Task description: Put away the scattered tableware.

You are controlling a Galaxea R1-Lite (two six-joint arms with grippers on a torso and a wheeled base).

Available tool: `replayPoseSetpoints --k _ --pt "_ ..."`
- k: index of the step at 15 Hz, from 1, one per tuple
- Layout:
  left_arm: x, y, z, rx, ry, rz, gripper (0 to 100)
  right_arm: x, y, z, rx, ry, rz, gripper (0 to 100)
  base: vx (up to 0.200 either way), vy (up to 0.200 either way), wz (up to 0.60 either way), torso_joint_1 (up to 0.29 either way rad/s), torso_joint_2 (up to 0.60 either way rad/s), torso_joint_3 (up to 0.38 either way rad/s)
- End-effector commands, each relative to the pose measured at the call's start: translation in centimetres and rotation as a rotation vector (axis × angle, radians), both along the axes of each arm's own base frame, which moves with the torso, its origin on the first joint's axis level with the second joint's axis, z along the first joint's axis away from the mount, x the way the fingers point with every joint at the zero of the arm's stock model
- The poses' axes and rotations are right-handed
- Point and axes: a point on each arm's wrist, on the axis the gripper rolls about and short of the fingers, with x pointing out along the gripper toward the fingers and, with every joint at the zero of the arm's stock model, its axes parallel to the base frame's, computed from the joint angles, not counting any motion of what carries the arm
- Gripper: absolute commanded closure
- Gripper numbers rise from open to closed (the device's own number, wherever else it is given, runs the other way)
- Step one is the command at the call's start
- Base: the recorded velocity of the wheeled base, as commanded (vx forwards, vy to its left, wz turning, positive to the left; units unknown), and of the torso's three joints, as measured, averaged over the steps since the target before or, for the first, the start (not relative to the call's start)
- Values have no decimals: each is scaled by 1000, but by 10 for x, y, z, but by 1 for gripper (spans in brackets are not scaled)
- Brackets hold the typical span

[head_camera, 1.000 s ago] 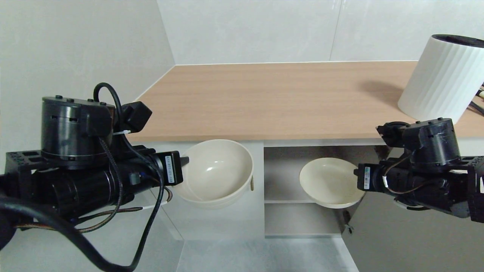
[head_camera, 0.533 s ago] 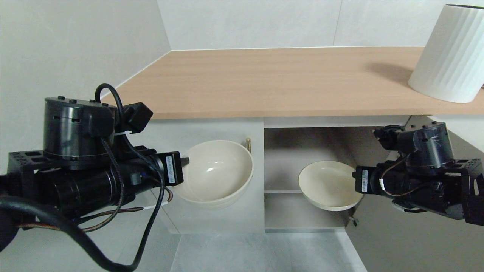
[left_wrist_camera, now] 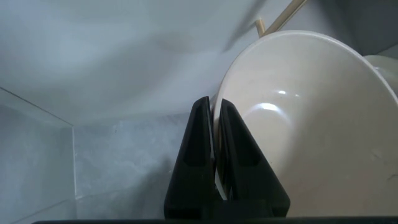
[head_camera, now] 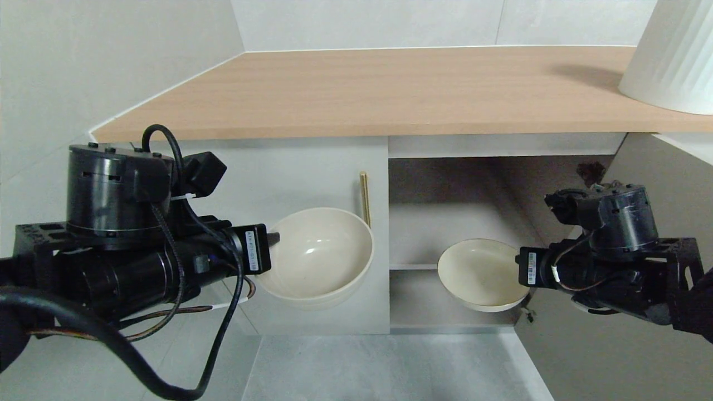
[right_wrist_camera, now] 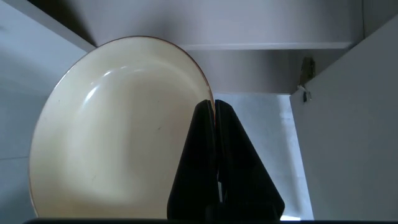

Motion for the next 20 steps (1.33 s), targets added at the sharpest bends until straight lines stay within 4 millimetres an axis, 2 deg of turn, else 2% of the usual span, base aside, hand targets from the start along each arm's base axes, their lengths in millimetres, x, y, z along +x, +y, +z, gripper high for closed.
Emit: replayPoseSetpoints --k 1,4,7,10,11,13,15,17,18,20 --pt "0 0 0 0 0 1 100 1 1 -3 -5 9 0 100 0 0 0 -27 66 41" --pt "0 0 0 0 0 1 100 6 3 -8 -10 18 0 100 0 0 0 0 0 0" --pt "1 -1 -1 2 4 1 100 28 15 -40 -76 30 -12 100 0 0 0 0 0 0" --pt "2 -1 -2 2 8 -4 100 65 30 -87 -115 6 -83 100 0 0 0 0 0 0" --pt "2 -1 -2 0 9 -8 100 71 28 -92 -119 8 -98 100 0 0 0 0 0 0" --pt "2 -1 -2 -3 9 -13 100 104 31 -107 -117 1 -136 100 0 0 0 0 0 0" --pt "2 -1 -2 -4 9 -15 100 130 31 -115 -113 -22 -171 100 0 0 0 0 0 0" --pt "2 -1 -2 -4 9 -15 100 156 27 -115 -119 -42 -199 100 0 0 0 0 0 0" --pt "2 -1 -2 -4 9 -15 100 160 27 -115 -118 -44 -200 100 0 0 0 0 0 0" --pt "3 -2 -3 -1 14 -15 100 182 24 -111 -108 -69 -229 100 0 0 0 0 0 0"
